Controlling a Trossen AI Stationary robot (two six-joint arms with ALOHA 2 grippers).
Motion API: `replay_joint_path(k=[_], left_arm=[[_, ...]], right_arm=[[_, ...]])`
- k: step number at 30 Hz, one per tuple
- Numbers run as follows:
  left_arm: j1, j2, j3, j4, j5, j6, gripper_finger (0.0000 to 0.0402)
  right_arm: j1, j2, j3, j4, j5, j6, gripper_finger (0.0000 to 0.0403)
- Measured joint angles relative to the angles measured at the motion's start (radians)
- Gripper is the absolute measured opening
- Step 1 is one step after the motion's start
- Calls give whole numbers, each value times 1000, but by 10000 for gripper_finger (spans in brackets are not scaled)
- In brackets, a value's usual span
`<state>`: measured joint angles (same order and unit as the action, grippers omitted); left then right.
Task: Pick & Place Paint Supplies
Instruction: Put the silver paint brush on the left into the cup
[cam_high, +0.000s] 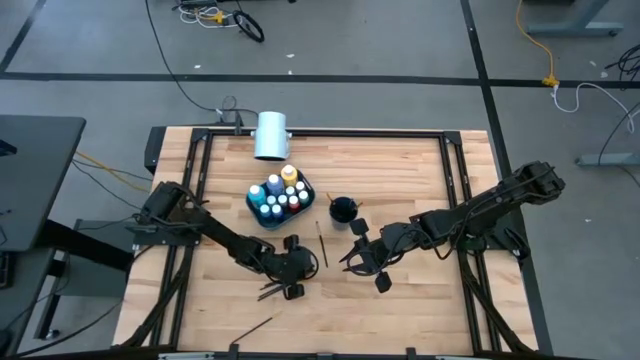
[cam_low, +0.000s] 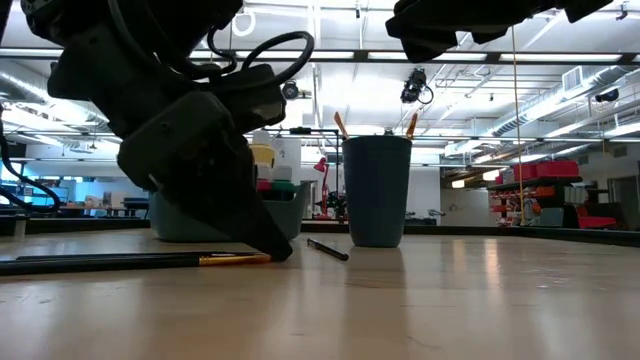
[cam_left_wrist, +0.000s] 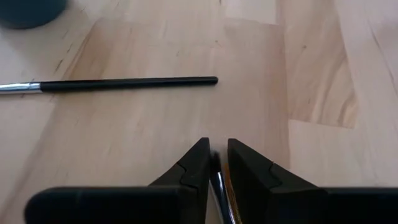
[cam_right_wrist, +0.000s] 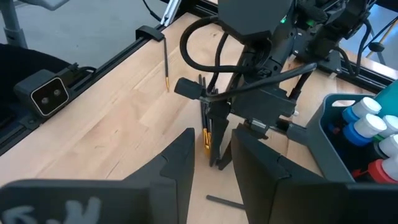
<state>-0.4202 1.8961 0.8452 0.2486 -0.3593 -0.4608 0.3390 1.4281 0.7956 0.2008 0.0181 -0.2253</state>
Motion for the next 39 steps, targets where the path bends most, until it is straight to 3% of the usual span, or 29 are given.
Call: replay_joint_path(k=[3,9,16,27,33,39], left_arm=[[0,0,0,-6,-14,3,60],[-1,0,0,-11,-37,16,8],[-4,3,8,6,-46,47,5],[-10,0,120,14,-59,184,5],[-13,-59,163,7,-139,262,4],[-13,-175,160,94,-298,405,3]], right_arm=[[0,0,0,0,0,0,109],[0,0,0,0,0,0,109],[0,0,0,0,0,-1,109],[0,0,0,0,0,-1,109],[0,-1,0,-19,7,-1,109],[22,-111,0,-202,125,-13,109]])
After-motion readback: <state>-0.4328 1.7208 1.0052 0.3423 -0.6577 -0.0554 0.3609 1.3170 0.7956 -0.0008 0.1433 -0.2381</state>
